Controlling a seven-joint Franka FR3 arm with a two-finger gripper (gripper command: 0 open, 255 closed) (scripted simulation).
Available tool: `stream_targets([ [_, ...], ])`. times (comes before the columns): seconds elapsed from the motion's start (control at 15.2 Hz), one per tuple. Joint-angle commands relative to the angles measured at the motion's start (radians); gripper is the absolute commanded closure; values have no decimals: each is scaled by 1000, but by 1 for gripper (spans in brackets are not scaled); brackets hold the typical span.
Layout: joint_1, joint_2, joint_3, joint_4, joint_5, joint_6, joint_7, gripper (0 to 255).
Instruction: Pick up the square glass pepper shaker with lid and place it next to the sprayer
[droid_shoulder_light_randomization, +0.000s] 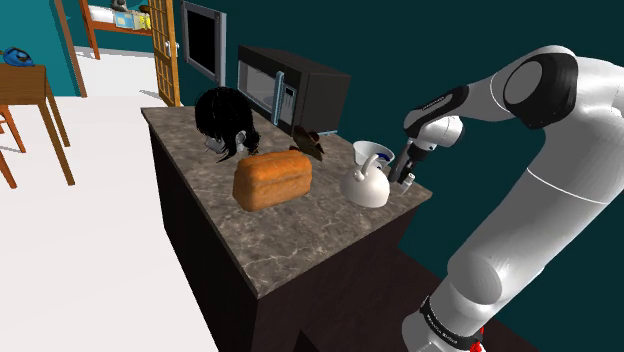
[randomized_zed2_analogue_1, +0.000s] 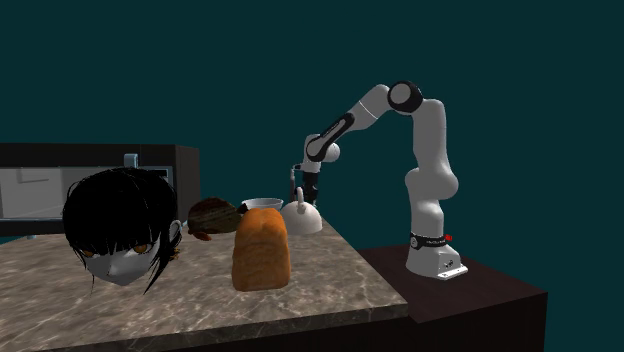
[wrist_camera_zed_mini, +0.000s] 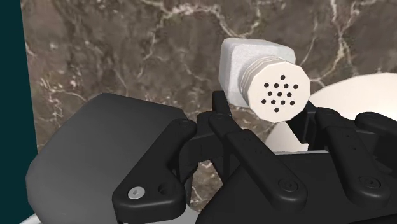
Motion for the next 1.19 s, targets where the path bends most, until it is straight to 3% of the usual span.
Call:
stream_targets([
  [0.0,0,0,0,0,0,0,0,255],
  [0.07,0,0,0,0,0,0,0,0],
  [0.4,0,0,0,0,0,0,0,0],
  [0.66,-1,-96,1,44,-78,-121,56,0],
  [1.12,-2,-96,2,44,-78,-121,56,0],
])
